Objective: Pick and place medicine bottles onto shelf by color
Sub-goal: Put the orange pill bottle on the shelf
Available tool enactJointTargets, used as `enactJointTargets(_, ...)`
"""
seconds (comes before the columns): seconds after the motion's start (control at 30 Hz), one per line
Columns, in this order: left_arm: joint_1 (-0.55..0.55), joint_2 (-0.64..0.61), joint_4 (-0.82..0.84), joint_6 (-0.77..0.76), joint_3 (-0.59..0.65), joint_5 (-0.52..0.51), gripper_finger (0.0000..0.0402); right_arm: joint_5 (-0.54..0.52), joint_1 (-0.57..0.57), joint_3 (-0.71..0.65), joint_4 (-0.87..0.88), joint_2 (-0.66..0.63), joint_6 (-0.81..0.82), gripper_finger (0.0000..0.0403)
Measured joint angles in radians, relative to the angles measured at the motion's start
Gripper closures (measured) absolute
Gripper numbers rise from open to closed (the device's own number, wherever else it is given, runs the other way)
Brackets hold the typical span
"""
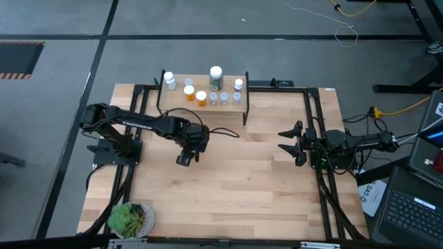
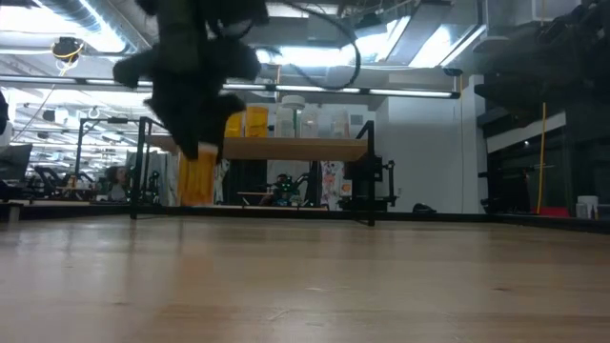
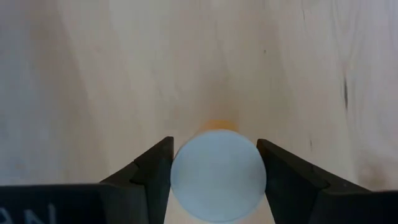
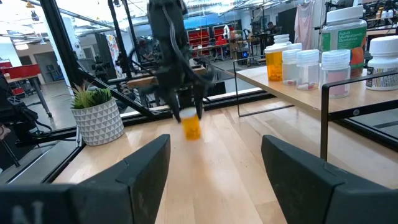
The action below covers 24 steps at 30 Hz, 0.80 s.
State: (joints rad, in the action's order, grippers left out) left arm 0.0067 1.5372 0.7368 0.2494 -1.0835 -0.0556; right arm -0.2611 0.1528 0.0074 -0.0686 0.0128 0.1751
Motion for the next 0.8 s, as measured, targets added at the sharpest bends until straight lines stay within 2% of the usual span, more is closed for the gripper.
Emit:
enactJointTargets(0.23,0.040,-0.015,0.321,0.049,-0.269,-0.156,0.0207,0.000,0.000,0.000,0.000,0.000,0.000,0.0148)
enactJointTargets(0.33,0.099,-0.054,0.409,0.081,-0.338,-0.163,0.0207,0.000,0.000,0.000,0.000,0.000,0.000,0.0148)
enactJointTargets(0.63,0.361,-0.233,0.443,0.108,-0.358,-0.092,0.0208,0.000,0.000,0.000,0.000,0.000,0.000,0.0148)
enactJointTargets(0.8,0.483,-0.253,0.437,0.149,-0.358,-0.071,0.0208,0.000,0.000,0.000,0.000,0.000,0.000,0.0148)
